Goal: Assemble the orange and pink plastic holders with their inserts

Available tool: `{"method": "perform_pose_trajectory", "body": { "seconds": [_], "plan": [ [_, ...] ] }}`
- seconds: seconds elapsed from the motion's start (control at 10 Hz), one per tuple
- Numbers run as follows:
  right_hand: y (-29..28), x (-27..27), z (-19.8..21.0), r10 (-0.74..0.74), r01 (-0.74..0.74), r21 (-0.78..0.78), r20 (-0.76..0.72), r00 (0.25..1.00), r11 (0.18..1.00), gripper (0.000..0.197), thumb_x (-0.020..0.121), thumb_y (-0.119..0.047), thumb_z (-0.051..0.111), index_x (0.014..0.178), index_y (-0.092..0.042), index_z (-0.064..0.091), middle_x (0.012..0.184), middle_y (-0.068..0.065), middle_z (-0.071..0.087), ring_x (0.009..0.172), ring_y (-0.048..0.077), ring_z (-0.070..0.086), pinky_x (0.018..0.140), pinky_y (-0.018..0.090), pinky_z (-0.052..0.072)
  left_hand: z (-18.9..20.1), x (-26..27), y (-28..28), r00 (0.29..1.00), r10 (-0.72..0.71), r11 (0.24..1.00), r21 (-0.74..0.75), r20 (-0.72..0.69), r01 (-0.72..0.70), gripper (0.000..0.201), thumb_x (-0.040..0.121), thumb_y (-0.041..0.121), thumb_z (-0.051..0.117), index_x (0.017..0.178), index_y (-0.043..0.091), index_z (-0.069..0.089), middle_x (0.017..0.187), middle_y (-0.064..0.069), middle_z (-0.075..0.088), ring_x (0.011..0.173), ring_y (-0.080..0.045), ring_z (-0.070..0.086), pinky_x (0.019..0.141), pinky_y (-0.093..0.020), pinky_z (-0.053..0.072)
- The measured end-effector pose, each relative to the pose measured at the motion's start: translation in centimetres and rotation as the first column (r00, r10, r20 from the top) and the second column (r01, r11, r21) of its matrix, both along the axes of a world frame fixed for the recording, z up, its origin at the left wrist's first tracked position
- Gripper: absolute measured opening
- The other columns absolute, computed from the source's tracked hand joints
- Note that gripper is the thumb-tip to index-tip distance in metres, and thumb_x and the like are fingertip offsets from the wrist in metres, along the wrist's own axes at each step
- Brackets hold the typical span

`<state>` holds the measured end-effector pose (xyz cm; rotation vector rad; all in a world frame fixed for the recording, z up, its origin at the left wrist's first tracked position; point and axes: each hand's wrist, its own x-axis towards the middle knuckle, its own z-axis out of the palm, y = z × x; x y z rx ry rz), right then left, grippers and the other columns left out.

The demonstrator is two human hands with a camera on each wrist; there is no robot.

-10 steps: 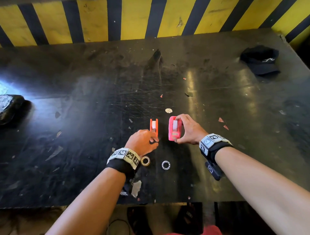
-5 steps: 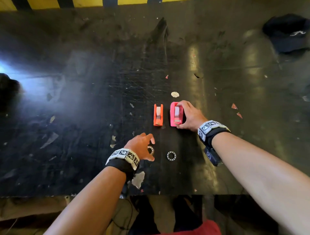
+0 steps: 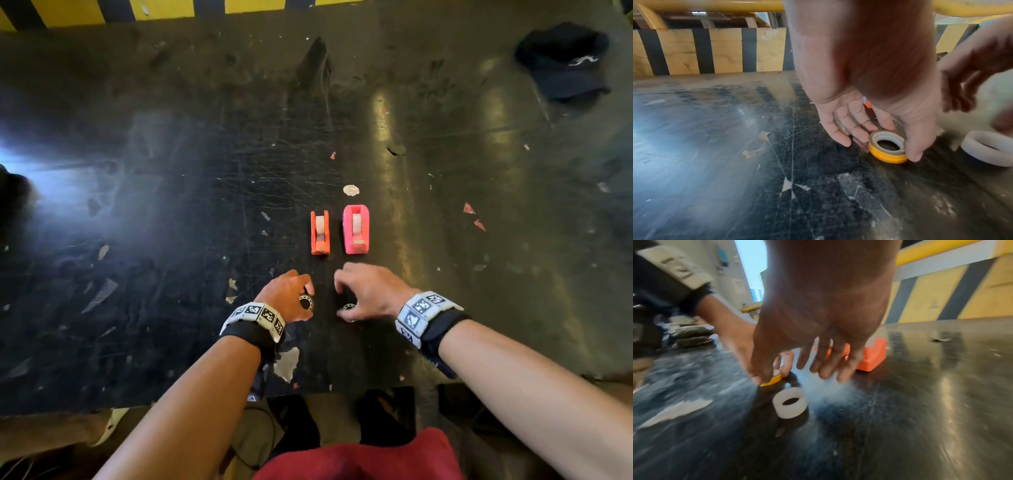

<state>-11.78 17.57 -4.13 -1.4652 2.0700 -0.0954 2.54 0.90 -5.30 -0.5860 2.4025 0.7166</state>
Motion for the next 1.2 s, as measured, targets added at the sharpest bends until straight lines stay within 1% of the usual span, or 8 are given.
{"method": "perform_pose_trajectory", "body": {
  "seconds": [0.1, 0.2, 0.3, 0.4, 0.6, 0.7, 1.0, 1.2],
  "plan": [
    [-0.2, 1.3, -0.5, 0.007, -0.019, 0.225, 0.053, 0.999, 0.974, 0.054, 0.074, -0.043, 0.089, 0.113, -0.025, 0.057, 0.113, -0.001, 0.054, 0.101, 0.023, 0.061, 0.081, 0.041, 0.056, -0.3, 0.4, -0.2, 1.000, -0.002, 1.000, -0.008, -0.012, 0.002, 0.043, 0.080, 0.033, 0.082, 0.119, 0.027, 0.064, 0.122, 0.000, 0.059, 0.108, -0.023, 0.065, 0.098, -0.041, 0.057],
    [-0.6, 1.4, -0.9, -0.018, -0.004, 0.285, 0.073, 0.997, 0.959, 0.045, 0.078, -0.025, 0.087, 0.112, -0.024, 0.057, 0.115, 0.001, 0.054, 0.105, 0.026, 0.063, 0.083, 0.040, 0.058, -0.4, 0.8, -0.5, 1.000, 0.020, 0.999, 0.033, -0.018, -0.019, 0.042, 0.080, 0.032, 0.084, 0.118, 0.028, 0.065, 0.123, 0.000, 0.059, 0.110, -0.023, 0.064, 0.099, -0.041, 0.058],
    [-2.5, 0.4, 0.4, -0.010, -0.018, 0.283, 0.099, 0.995, 0.959, 0.038, 0.080, -0.027, 0.087, 0.108, -0.025, 0.061, 0.114, -0.001, 0.058, 0.102, 0.021, 0.063, 0.083, 0.037, 0.060, 0.3, 0.6, -2.0, 0.999, 0.033, 0.998, 0.054, -0.016, -0.032, 0.043, 0.079, 0.034, 0.085, 0.117, 0.028, 0.066, 0.122, -0.001, 0.060, 0.110, -0.022, 0.063, 0.098, -0.041, 0.058],
    [-6.2, -0.6, 2.5, -0.018, 0.006, 0.158, 0.073, 0.997, 0.987, 0.029, 0.081, -0.034, 0.084, 0.093, -0.026, 0.059, 0.103, -0.002, 0.062, 0.092, 0.020, 0.063, 0.079, 0.040, 0.060, 1.6, 0.0, -4.9, 0.993, 0.079, 0.997, 0.013, -0.086, -0.079, 0.045, 0.072, 0.037, 0.088, 0.111, 0.026, 0.070, 0.114, -0.001, 0.061, 0.105, -0.024, 0.064, 0.092, -0.040, 0.058],
    [-14.3, -1.5, 3.7, -0.052, 0.048, -0.042, -0.101, 0.994, 0.998, 0.031, 0.085, -0.041, 0.081, 0.106, -0.024, 0.065, 0.107, -0.002, 0.063, 0.100, 0.023, 0.064, 0.085, 0.039, 0.049, 2.8, -1.4, -11.2, 0.959, 0.150, 0.976, -0.117, -0.239, -0.182, 0.034, 0.083, 0.030, 0.080, 0.115, 0.020, 0.074, 0.113, -0.011, 0.066, 0.103, -0.031, 0.067, 0.090, -0.042, 0.057],
    [-17.2, -1.2, 2.3, -0.023, 0.023, -0.003, -0.219, 0.975, 1.000, 0.034, 0.087, -0.043, 0.079, 0.114, -0.024, 0.069, 0.114, -0.001, 0.066, 0.109, 0.025, 0.064, 0.093, 0.044, 0.040, 2.1, -1.7, -13.3, 0.949, 0.149, 0.961, -0.187, -0.278, -0.205, 0.037, 0.086, 0.037, 0.077, 0.119, 0.023, 0.073, 0.115, -0.007, 0.068, 0.102, -0.029, 0.069, 0.088, -0.042, 0.058],
    [-18.6, -0.1, -2.0, -0.075, 0.070, -0.027, -0.349, 0.934, 0.997, 0.037, 0.091, -0.044, 0.073, 0.121, -0.023, 0.067, 0.118, 0.001, 0.069, 0.111, 0.028, 0.063, 0.093, 0.045, 0.037, -1.3, -1.7, -14.8, 0.945, 0.162, 0.947, -0.223, -0.285, -0.229, 0.041, 0.089, 0.041, 0.075, 0.126, 0.025, 0.068, 0.123, -0.006, 0.065, 0.105, -0.031, 0.069, 0.089, -0.044, 0.058],
    [-17.2, 0.3, -1.2, -0.130, 0.088, -0.148, -0.309, 0.942, 0.985, 0.056, 0.089, -0.049, 0.074, 0.136, -0.024, 0.057, 0.128, 0.001, 0.062, 0.120, 0.027, 0.058, 0.097, 0.046, 0.038, -1.3, -1.3, -14.0, 0.928, 0.221, 0.934, -0.208, -0.300, -0.289, 0.055, 0.089, 0.050, 0.073, 0.137, 0.027, 0.057, 0.132, -0.004, 0.060, 0.110, -0.030, 0.067, 0.091, -0.046, 0.058]
  ]
}}
